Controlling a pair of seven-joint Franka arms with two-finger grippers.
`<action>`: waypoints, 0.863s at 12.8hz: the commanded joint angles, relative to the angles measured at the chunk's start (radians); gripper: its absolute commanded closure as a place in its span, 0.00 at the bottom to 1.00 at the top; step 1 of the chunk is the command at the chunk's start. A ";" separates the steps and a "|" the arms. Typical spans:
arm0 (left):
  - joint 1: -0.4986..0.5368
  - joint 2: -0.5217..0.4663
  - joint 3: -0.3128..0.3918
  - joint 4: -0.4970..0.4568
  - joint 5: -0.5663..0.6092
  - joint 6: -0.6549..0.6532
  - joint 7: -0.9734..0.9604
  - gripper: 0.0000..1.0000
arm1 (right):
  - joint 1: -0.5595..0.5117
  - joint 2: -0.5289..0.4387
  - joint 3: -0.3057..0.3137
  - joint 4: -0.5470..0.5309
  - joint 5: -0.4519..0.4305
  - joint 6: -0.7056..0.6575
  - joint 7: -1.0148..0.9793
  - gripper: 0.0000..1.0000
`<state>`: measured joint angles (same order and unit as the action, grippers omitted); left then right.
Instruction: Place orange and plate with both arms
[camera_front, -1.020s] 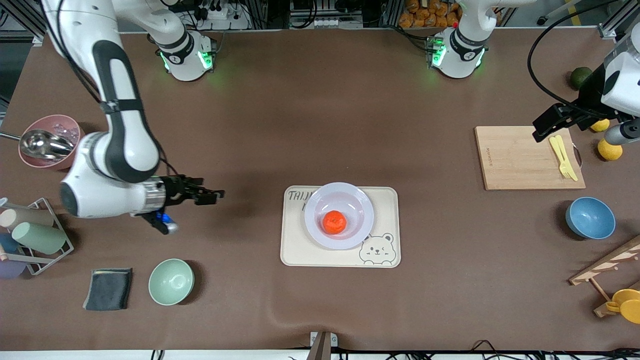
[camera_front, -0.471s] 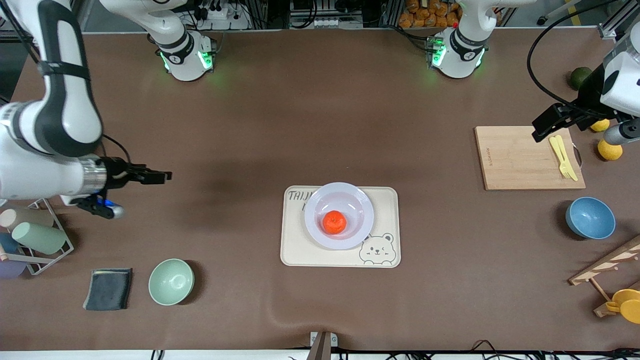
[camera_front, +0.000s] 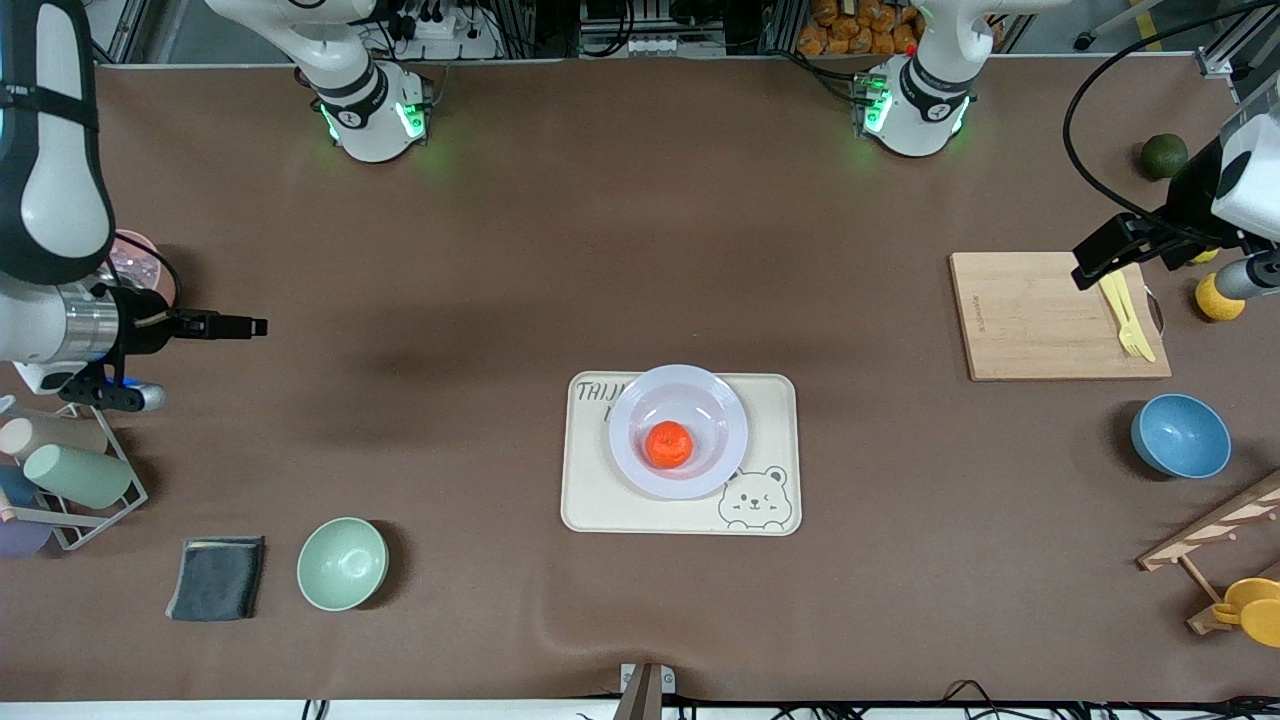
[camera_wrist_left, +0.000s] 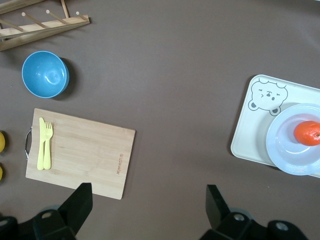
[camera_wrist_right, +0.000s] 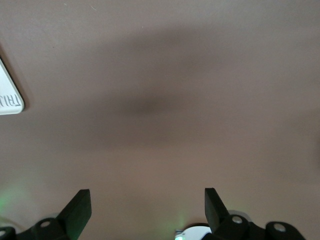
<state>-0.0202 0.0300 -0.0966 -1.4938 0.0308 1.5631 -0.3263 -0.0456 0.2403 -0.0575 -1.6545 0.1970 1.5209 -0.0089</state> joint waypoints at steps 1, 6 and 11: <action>0.014 0.013 -0.005 0.029 -0.020 0.002 0.059 0.00 | -0.037 -0.093 0.042 -0.013 -0.048 -0.019 0.001 0.00; 0.013 0.013 -0.006 0.033 -0.012 0.000 0.058 0.00 | 0.006 -0.217 0.013 -0.016 -0.114 -0.050 0.001 0.00; 0.009 0.011 -0.008 0.033 -0.008 -0.001 0.064 0.00 | 0.032 -0.271 0.024 0.069 -0.171 -0.010 0.001 0.00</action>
<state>-0.0185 0.0337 -0.0989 -1.4817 0.0308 1.5678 -0.2904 -0.0336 -0.0180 -0.0413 -1.6387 0.0682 1.5023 -0.0091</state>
